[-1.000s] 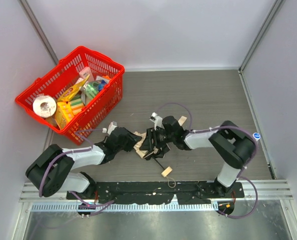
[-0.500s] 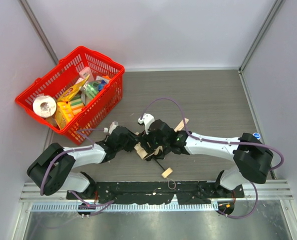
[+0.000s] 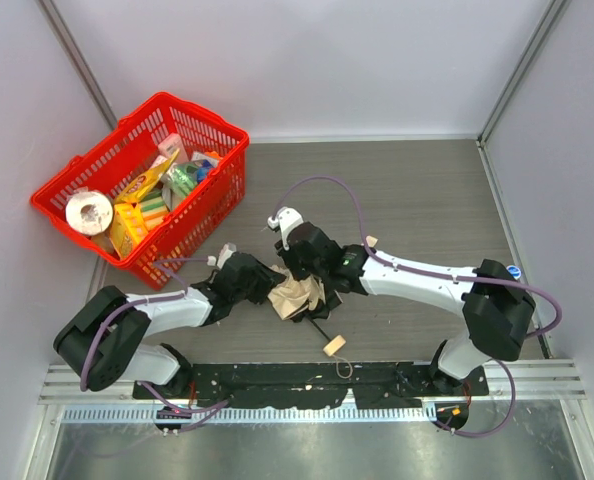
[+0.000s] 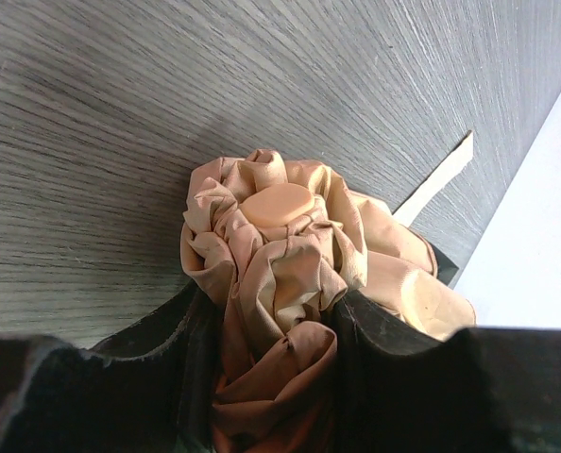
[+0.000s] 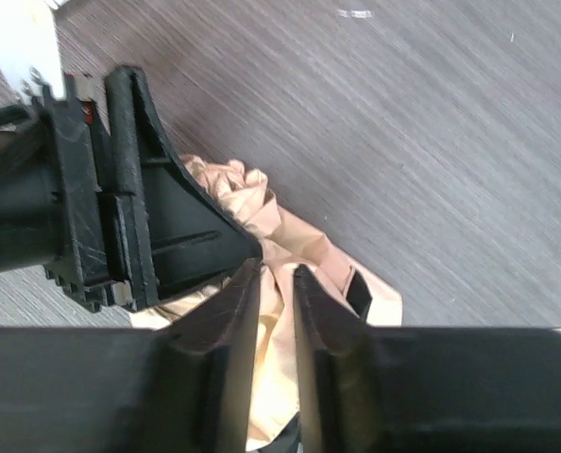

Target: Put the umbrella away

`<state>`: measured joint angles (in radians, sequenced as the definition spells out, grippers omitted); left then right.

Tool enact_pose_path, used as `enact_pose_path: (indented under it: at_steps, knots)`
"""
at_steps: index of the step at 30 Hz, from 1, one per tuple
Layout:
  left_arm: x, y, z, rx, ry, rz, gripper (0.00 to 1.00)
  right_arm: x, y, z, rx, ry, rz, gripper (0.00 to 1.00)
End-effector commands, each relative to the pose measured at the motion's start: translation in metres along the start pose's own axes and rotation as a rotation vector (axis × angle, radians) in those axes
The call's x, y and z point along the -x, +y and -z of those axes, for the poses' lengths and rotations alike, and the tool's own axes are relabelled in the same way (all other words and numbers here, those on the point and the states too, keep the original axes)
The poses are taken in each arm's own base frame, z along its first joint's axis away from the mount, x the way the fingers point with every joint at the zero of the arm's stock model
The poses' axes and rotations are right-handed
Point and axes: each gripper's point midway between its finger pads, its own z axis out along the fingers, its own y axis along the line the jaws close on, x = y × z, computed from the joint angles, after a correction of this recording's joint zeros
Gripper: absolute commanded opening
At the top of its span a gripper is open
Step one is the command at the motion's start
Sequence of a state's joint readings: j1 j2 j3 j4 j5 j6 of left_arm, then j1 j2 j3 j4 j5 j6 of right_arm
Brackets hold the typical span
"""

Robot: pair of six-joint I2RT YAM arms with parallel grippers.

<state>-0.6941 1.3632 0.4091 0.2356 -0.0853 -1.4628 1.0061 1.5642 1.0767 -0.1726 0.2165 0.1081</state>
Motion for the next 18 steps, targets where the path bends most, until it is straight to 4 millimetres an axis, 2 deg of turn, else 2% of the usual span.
enact_pose_path:
  at_steps: [1, 2, 4, 5, 8, 9, 12, 13, 14, 15, 16, 17, 18]
  knots:
    - [-0.012, 0.062, 0.007, 0.204, 0.044, -0.046, 0.00, -0.027, -0.008, 0.011, -0.054, 0.049, -0.080, 0.16]
    - [-0.012, 0.061, 0.007, 0.200, 0.041, -0.041, 0.00, -0.049, -0.012, 0.012, -0.069, 0.080, -0.109, 0.14]
    - [-0.011, 0.061, 0.008, 0.195, 0.038, -0.039, 0.00, -0.061, -0.011, 0.019, -0.059, 0.068, -0.156, 0.13]
    - [-0.011, 0.060, 0.008, 0.194, 0.036, -0.039, 0.00, -0.079, -0.011, 0.019, -0.060, 0.099, -0.174, 0.13]
    - [-0.011, 0.059, 0.008, 0.194, 0.039, -0.030, 0.00, -0.109, -0.005, 0.021, -0.035, 0.150, -0.234, 0.09]
    - [-0.011, 0.058, 0.007, 0.195, 0.039, -0.028, 0.00, -0.128, -0.003, 0.022, -0.038, 0.185, -0.258, 0.09]
    - [-0.012, 0.059, 0.008, 0.204, 0.042, -0.021, 0.00, -0.145, 0.005, 0.029, -0.022, 0.213, -0.275, 0.10]
    - [-0.012, 0.059, 0.008, 0.207, 0.042, -0.017, 0.00, -0.139, 0.006, 0.031, -0.028, 0.206, -0.262, 0.13]
    - [-0.012, 0.059, 0.008, 0.212, 0.041, -0.016, 0.00, -0.138, -0.003, 0.039, -0.079, 0.218, -0.237, 0.14]
    - [-0.012, 0.060, 0.008, 0.220, 0.040, -0.014, 0.00, -0.118, -0.002, 0.043, -0.083, 0.183, -0.215, 0.17]
    - [-0.011, 0.061, 0.008, 0.229, 0.038, -0.009, 0.00, -0.112, -0.011, 0.053, -0.126, 0.184, -0.187, 0.20]
    - [-0.011, 0.062, 0.009, 0.236, 0.036, -0.010, 0.00, -0.091, -0.009, 0.059, -0.118, 0.147, -0.156, 0.26]
    - [-0.011, 0.064, 0.009, 0.243, 0.038, -0.007, 0.00, -0.081, -0.010, 0.065, -0.116, 0.129, -0.135, 0.36]
